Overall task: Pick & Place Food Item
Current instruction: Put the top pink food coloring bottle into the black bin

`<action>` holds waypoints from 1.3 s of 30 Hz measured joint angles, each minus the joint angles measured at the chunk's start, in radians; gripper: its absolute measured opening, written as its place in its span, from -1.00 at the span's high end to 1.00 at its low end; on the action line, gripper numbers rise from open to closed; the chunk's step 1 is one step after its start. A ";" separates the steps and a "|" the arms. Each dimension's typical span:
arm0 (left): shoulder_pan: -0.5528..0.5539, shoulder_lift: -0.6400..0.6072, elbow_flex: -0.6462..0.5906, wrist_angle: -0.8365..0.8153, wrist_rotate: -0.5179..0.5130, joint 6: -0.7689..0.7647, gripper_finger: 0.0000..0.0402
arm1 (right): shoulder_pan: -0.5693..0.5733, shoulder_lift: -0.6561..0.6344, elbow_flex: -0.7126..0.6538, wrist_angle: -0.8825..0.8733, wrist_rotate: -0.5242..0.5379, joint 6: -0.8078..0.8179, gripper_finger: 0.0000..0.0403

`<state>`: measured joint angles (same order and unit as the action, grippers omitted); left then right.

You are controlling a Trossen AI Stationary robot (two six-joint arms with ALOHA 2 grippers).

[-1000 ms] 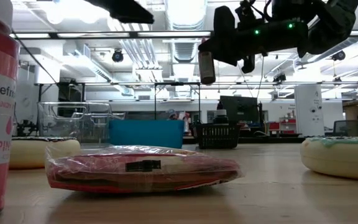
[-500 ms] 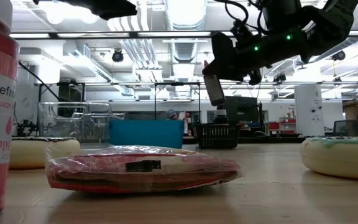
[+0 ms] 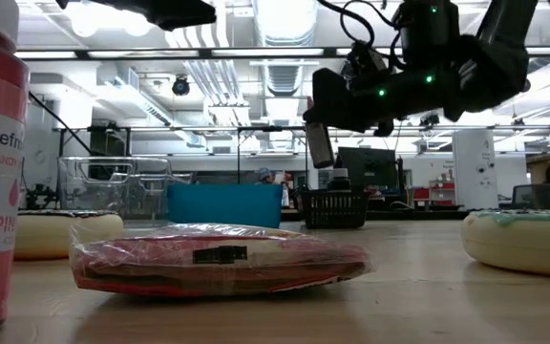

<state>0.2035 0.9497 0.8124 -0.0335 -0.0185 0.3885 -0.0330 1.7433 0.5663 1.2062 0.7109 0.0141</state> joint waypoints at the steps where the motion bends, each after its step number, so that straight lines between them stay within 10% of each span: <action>1: 0.000 0.000 0.000 -0.001 0.000 0.000 -0.19 | 0.000 0.013 0.000 0.033 0.000 -0.011 0.25; 39: 0.000 -0.001 0.000 -0.003 0.004 0.000 -0.19 | 0.000 0.289 0.004 0.363 0.033 -0.017 0.26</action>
<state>0.2031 0.9489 0.8124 -0.0368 -0.0147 0.3889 -0.0334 2.0327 0.5701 1.5692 0.7443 -0.0029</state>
